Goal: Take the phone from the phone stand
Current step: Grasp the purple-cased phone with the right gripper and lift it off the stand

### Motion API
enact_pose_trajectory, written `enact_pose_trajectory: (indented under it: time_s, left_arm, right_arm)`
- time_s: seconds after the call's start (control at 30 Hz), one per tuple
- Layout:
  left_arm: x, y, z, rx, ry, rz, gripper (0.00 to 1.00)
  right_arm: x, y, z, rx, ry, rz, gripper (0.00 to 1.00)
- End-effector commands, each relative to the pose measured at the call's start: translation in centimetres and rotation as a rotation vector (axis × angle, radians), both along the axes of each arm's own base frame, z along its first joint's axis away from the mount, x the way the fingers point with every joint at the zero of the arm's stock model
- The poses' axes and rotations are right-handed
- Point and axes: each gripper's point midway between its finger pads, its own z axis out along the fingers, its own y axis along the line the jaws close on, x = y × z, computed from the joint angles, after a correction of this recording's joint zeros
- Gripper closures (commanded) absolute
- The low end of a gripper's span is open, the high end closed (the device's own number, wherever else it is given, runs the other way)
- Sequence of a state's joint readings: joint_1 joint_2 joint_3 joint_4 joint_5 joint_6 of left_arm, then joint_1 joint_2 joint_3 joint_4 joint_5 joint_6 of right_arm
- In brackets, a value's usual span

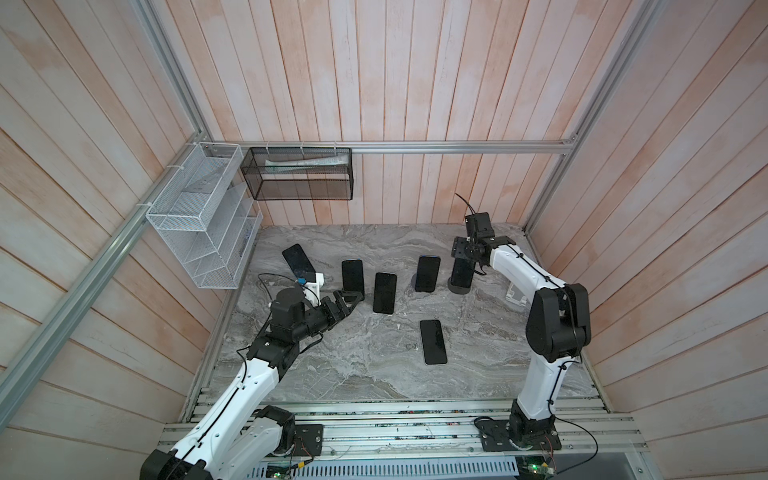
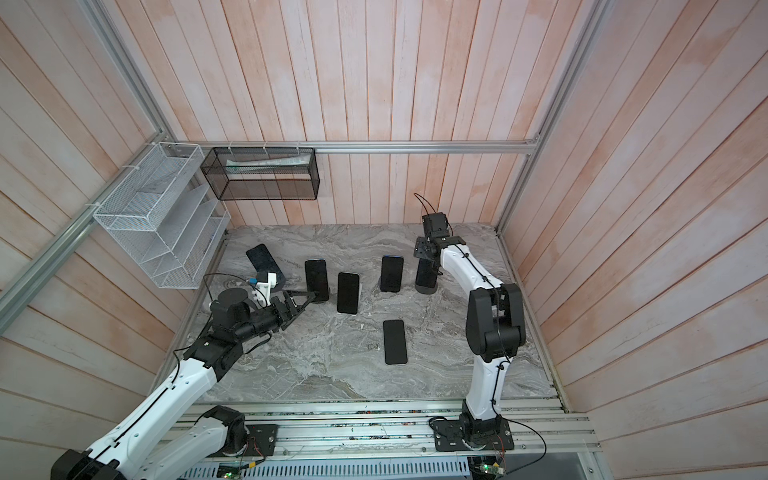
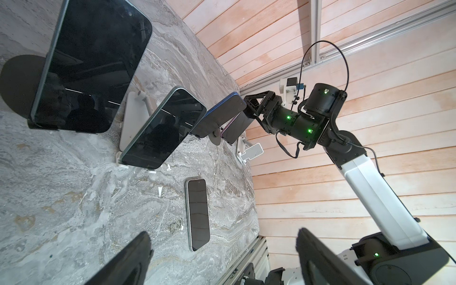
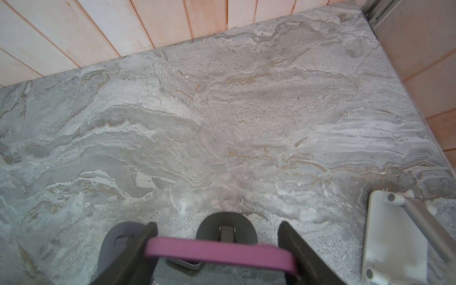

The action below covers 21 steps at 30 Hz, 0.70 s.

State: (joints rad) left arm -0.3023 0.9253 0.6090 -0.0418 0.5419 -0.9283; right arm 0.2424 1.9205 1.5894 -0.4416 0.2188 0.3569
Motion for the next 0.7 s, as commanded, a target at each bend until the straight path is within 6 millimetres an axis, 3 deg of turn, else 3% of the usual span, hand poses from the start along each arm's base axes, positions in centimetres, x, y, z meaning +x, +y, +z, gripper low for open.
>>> enact_pose_trajectory:
  time_s: [0.0, 0.3, 0.67]
  left_arm:
    - [-0.1, 0.1, -0.3, 0.000, 0.000, 0.010, 0.07]
    - [0.3, -0.1, 0.0, -0.003, -0.019, 0.005, 0.07]
    - [1.0, -0.2, 0.5, 0.050, -0.060, -0.013, 0.06]
  right_arm:
    - [-0.6, -0.1, 2.9, -0.026, -0.065, 0.005, 0.33]
    - [-1.8, -0.2, 3.5, -0.048, -0.065, 0.012, 0.33]
    - [-2.7, 0.0, 6.9, -0.053, -0.125, 0.025, 0.34]
